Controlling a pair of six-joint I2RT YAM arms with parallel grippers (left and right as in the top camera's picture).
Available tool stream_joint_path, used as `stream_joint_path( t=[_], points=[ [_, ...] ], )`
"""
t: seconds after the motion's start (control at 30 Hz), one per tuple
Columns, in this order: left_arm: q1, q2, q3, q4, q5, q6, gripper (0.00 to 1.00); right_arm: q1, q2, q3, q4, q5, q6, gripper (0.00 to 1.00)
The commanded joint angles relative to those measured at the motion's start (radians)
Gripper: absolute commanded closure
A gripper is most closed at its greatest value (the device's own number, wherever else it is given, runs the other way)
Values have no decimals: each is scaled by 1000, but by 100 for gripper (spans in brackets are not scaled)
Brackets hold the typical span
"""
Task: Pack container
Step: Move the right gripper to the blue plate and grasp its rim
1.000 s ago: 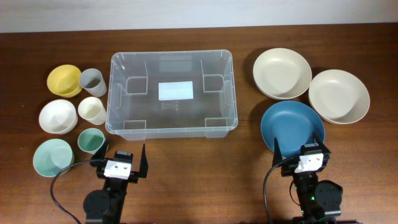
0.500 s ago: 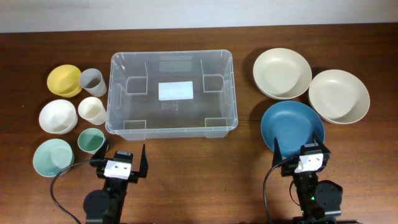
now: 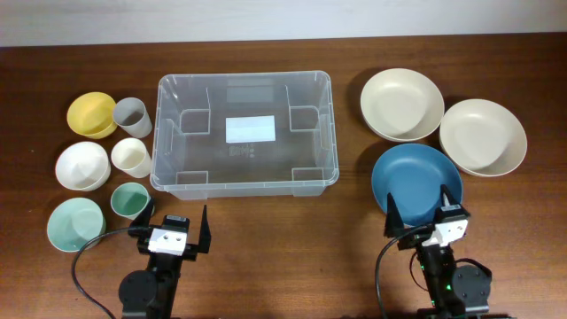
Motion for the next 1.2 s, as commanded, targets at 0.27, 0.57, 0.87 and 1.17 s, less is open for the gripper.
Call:
stream_joint_path(
  t=[0.27, 0.57, 0.87, 1.17],
  points=[
    [5, -5, -4, -4, 4, 5, 0, -5, 343, 551, -488, 178, 125, 1],
    [5, -5, -4, -4, 4, 5, 0, -19, 1003, 951, -862, 0, 285, 1],
    [5, -5, -4, -4, 4, 5, 0, -426, 1196, 950, -1017, 13, 624, 1],
    [5, -5, -4, -4, 4, 5, 0, -570, 1225, 897, -968, -158, 410, 1]
  ],
)
